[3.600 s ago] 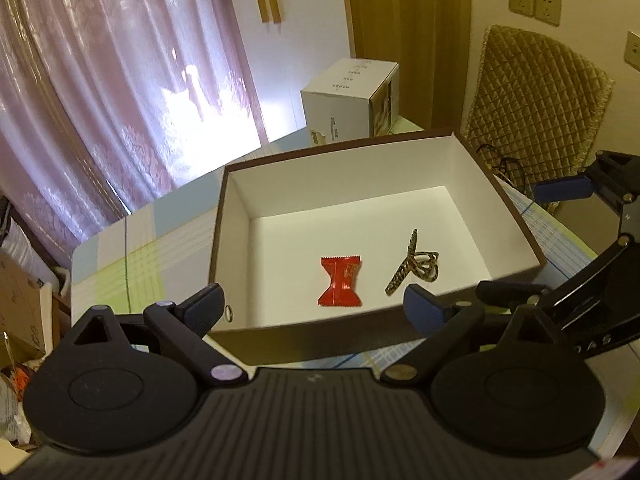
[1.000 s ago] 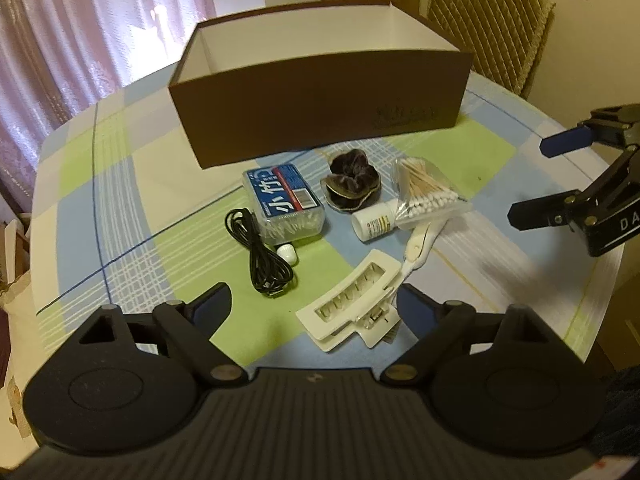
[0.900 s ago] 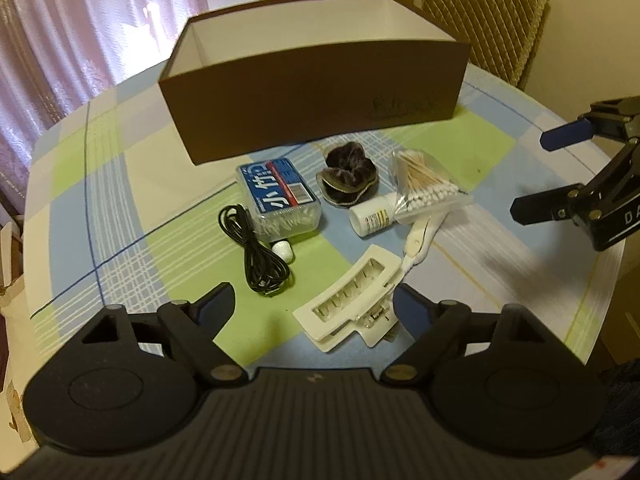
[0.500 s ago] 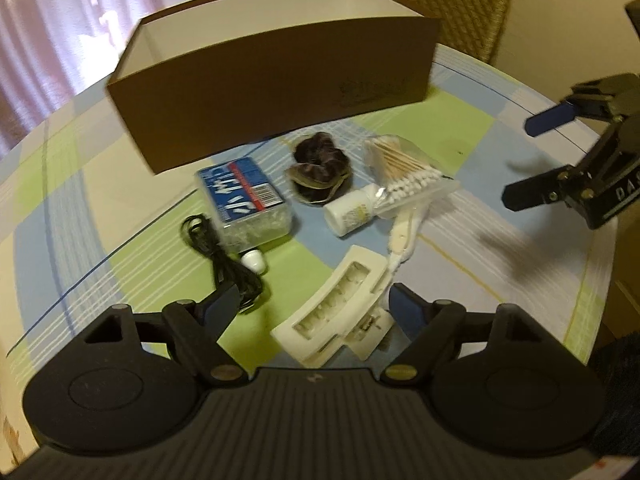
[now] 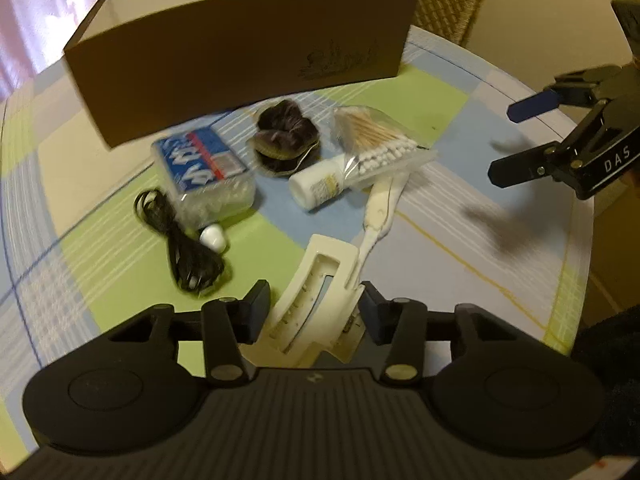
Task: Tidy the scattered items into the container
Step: 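Grasp the white plastic clip with the left tool while the right tool grasps the cotton swab bag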
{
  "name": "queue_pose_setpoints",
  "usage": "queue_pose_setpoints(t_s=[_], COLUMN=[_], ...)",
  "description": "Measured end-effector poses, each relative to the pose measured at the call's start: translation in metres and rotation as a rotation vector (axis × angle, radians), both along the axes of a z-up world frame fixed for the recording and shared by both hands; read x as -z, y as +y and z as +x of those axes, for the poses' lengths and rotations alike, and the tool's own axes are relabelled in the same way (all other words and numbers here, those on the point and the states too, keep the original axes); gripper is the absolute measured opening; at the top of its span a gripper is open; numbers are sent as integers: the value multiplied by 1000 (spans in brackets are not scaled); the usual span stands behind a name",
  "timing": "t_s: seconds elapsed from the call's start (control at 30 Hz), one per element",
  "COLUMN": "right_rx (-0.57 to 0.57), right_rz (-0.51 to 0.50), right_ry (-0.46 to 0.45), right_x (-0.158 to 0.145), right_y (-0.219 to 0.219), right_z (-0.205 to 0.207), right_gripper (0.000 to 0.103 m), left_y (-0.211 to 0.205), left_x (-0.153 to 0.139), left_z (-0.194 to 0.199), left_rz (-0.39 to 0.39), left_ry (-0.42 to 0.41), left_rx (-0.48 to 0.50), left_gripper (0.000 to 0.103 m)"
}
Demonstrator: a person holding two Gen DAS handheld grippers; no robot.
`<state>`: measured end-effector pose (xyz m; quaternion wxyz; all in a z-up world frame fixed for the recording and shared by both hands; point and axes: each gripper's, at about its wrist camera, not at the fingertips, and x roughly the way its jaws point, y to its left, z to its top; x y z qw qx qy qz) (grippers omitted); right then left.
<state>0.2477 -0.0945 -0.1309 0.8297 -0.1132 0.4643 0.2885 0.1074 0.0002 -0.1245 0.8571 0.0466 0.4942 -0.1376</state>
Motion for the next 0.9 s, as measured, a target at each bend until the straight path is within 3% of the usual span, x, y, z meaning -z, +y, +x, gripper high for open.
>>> queue_pose_setpoints(t_s=[0.13,0.33,0.47,0.63,0.9], right_rx=[-11,-36,-55,-73,-15], right_rz=[3,17,33,57,92], right_ry=[1,-11,-19,-39,-10], right_x=[0,-1,-2,-5,4], right_y=[3,11,20,33,57], right_z=[0,1,5,13,42], right_gripper=[101,101,101,100,70], left_y=[12,44,67,86,101], left_x=[-2,-5,-6,-6,-2], left_z=[-14,-30,-26,-17,5], left_rz=[15,42,37,59,100], left_ry=[10,28,30,22,31], left_rx=[-74,-276,-438,-561,-623], left_gripper=[43,42,42,42,39])
